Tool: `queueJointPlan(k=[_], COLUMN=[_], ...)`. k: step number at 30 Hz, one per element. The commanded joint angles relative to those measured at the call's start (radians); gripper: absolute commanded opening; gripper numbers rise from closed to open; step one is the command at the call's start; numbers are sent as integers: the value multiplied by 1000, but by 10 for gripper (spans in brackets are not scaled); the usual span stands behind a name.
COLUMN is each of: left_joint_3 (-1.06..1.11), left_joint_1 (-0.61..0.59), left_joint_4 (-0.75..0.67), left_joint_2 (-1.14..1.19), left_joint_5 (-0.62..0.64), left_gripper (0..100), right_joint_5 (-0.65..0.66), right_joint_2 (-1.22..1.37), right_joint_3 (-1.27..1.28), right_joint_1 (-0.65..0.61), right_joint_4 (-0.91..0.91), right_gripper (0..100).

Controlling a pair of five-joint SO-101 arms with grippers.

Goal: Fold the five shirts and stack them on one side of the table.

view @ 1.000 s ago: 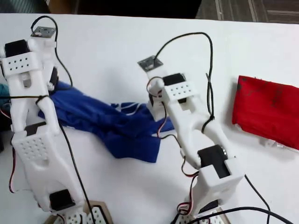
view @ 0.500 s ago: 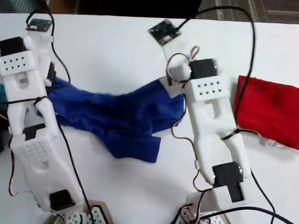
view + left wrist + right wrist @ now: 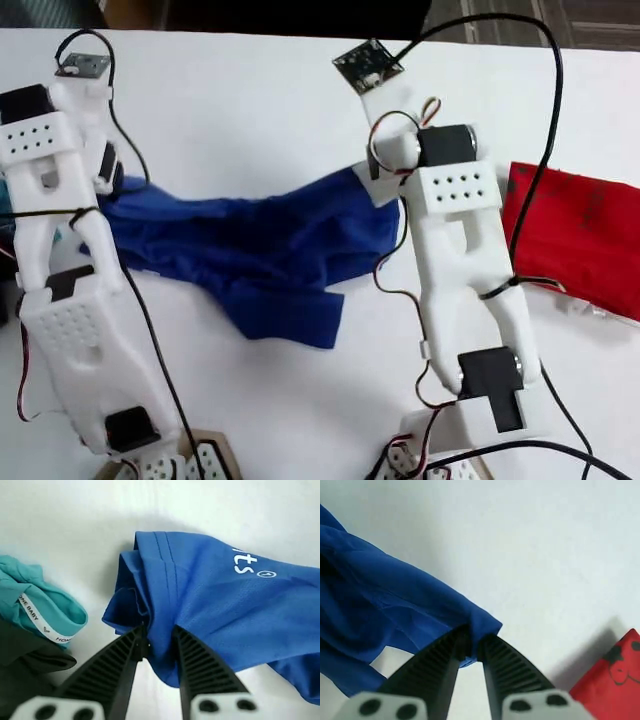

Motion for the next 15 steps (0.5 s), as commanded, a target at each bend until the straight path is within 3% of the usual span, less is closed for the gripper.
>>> queueJointPlan(k=[1, 8, 15], left_joint_3=[-5, -28, -61], left_joint_1=[-11, -12, -12], left_joint_4=[11, 11, 11], left_joint_2=[-58, -120, -293], left_joint_5=[-11, -11, -12], left_gripper=[52, 25, 27], right_joint_5=[5, 5, 5], right_joint_2=[-65, -67, -67], right_joint_3=[-43, -69, -292], right_joint_1=[10, 16, 64], right_joint_4=[5, 2, 10], right_gripper=[20, 20, 20])
